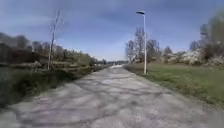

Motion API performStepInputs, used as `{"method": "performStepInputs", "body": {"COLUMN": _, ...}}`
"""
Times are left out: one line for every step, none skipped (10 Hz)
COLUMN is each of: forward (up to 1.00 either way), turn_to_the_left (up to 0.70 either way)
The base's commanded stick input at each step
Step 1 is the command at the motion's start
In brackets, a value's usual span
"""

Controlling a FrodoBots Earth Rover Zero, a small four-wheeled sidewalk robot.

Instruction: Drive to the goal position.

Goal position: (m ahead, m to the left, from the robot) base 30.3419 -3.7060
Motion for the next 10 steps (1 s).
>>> {"method": "performStepInputs", "body": {"forward": 0.85, "turn_to_the_left": 0.0}}
{"method": "performStepInputs", "body": {"forward": 0.85, "turn_to_the_left": 0.0}}
{"method": "performStepInputs", "body": {"forward": 0.85, "turn_to_the_left": 0.0}}
{"method": "performStepInputs", "body": {"forward": 0.85, "turn_to_the_left": 0.0}}
{"method": "performStepInputs", "body": {"forward": 0.85, "turn_to_the_left": 0.0}}
{"method": "performStepInputs", "body": {"forward": 0.85, "turn_to_the_left": 0.0}}
{"method": "performStepInputs", "body": {"forward": 0.85, "turn_to_the_left": 0.0}}
{"method": "performStepInputs", "body": {"forward": 0.85, "turn_to_the_left": 0.0}}
{"method": "performStepInputs", "body": {"forward": 0.85, "turn_to_the_left": 0.0}}
{"method": "performStepInputs", "body": {"forward": 0.85, "turn_to_the_left": 0.0}}
